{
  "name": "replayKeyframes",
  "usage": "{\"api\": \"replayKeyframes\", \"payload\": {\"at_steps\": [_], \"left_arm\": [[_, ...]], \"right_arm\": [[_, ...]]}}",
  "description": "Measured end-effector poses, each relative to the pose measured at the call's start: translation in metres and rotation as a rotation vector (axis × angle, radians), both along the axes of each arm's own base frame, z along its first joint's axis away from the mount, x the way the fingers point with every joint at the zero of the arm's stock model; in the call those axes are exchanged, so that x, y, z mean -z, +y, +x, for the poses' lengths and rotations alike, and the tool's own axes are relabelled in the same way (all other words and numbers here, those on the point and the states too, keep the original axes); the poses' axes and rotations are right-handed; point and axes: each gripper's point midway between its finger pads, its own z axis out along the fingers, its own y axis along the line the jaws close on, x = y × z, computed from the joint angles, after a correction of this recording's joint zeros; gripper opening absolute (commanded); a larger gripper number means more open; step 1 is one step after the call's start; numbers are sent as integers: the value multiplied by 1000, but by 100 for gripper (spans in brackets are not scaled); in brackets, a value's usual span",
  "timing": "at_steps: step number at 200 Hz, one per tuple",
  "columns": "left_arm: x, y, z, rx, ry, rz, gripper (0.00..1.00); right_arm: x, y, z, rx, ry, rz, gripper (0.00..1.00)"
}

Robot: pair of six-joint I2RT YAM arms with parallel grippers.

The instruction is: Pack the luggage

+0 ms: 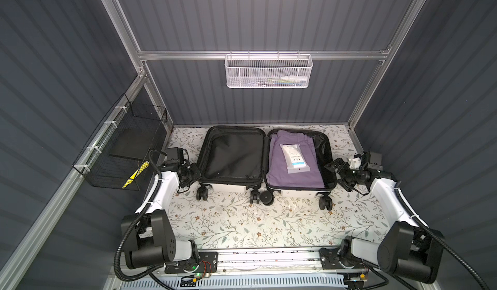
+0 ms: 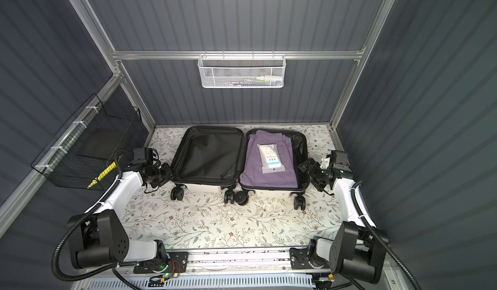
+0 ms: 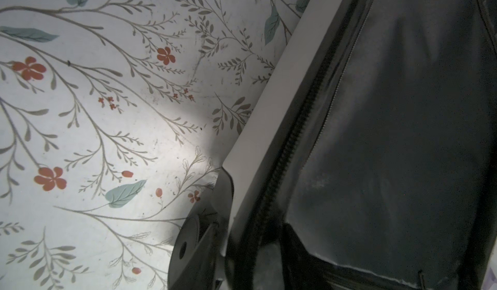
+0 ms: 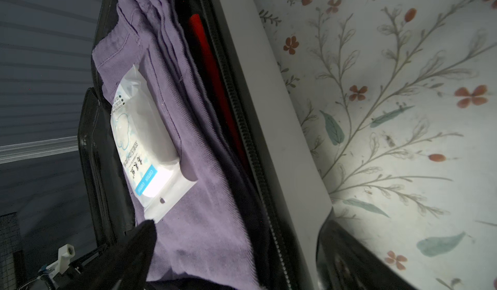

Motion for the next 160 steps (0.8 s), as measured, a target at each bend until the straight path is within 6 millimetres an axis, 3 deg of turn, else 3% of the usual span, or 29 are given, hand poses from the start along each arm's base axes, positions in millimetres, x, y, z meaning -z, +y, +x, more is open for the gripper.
{"api": "replayKeyframes", "payload": {"at_steps": [85, 125, 160], "left_arm": [[-1, -3, 0, 13, -4, -25, 35], [-3, -10, 0, 33, -16, -62, 64], [-22, -14, -5, 54, -81, -67, 75]], "right_arm": [[4, 4, 4, -17, -13, 27, 96], [6, 4, 6, -21, -15, 33, 96], [8, 7, 5, -29, -16, 46, 96]]}}
